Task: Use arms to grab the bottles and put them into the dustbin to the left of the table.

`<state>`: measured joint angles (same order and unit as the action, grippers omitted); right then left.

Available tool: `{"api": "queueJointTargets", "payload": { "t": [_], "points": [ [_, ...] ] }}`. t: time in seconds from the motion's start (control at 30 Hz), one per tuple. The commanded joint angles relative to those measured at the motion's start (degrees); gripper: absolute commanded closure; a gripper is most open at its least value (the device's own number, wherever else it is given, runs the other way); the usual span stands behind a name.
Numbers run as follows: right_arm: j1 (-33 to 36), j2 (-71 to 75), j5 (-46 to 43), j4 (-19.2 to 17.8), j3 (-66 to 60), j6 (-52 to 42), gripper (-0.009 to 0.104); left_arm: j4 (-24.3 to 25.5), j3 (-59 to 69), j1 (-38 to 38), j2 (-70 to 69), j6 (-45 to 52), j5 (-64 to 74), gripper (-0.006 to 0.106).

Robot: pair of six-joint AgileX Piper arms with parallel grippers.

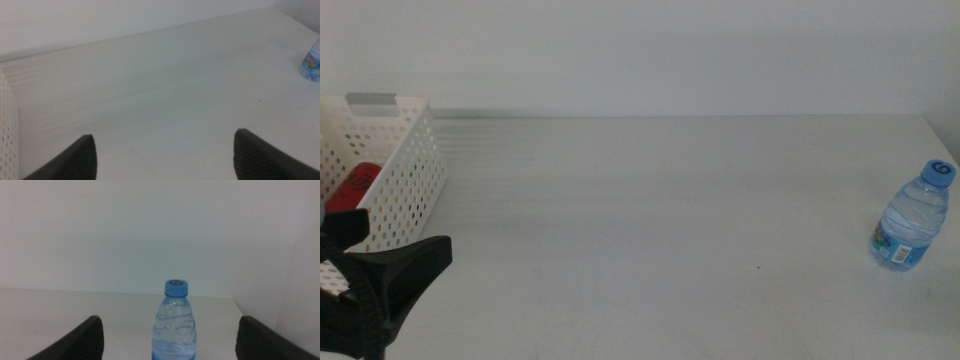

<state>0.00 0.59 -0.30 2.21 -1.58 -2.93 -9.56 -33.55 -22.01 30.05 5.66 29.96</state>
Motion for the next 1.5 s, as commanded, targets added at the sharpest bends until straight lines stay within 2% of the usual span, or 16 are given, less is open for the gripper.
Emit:
{"api": "queueJointTargets", "payload": {
  "t": [0.0, 0.13, 0.3, 0.4, 0.5, 0.73, 0.97, 1.07, 1.23, 1.33, 1.47],
  "points": [
    [-0.3, 1.5, -6.8, -0.4, 0.4, -0.5, 0.019, -0.7, -1.7, -0.3, 0.2, -0.8, -4.2, 0.010],
    [-0.3, 1.2, -12.3, 1.2, 0.6, -1.2, 0.019, -0.7, -1.7, -0.3, 0.2, -0.8, -4.2, 0.010],
    [-0.3, -5.6, -7.2, 1.5, 4.9, -2.7, 0.019, -0.7, -1.7, -0.3, 0.2, -0.8, -4.2, 0.010],
    [-0.3, -13.1, -7.8, 1.6, 7.7, -1.8, 0.019, -0.7, -1.7, -0.3, 0.2, -0.8, -4.2, 0.010],
    [-0.2, -21.2, -10.3, 1.1, 9.9, -0.1, 0.019, -0.7, -1.7, -0.3, 0.2, -0.8, -4.2, 0.010],
    [-0.2, -40.2, -22.1, -0.2, 9.7, 1.6, 0.019, -0.7, -1.7, -0.3, 0.2, -0.8, -4.2, 0.010],
    [-0.2, -53.8, -27.2, -2.2, 9.2, 2.6, 0.019, -0.7, -1.7, -0.3, 0.2, -0.8, -4.2, 0.010],
    [-0.2, -59.5, -35.2, -3.0, 7.7, 2.4, 0.019, -0.7, -1.7, -0.3, 0.2, -0.8, -4.2, 0.010],
    [-0.2, -70.4, -56.1, -3.0, 3.1, 2.0, 0.019, -0.7, -1.7, -0.3, 0.2, -0.8, -4.2, 0.010],
    [-0.2, -77.0, -65.4, -3.0, 2.6, 2.0, 0.019, -0.7, -1.7, -0.3, 0.2, -0.8, -4.2, 0.010],
    [-0.2, -86.2, -75.8, -1.2, 3.3, 2.1, 0.019, -0.7, -1.7, -0.3, 0.2, -0.8, -4.2, 0.010]
  ]
}}
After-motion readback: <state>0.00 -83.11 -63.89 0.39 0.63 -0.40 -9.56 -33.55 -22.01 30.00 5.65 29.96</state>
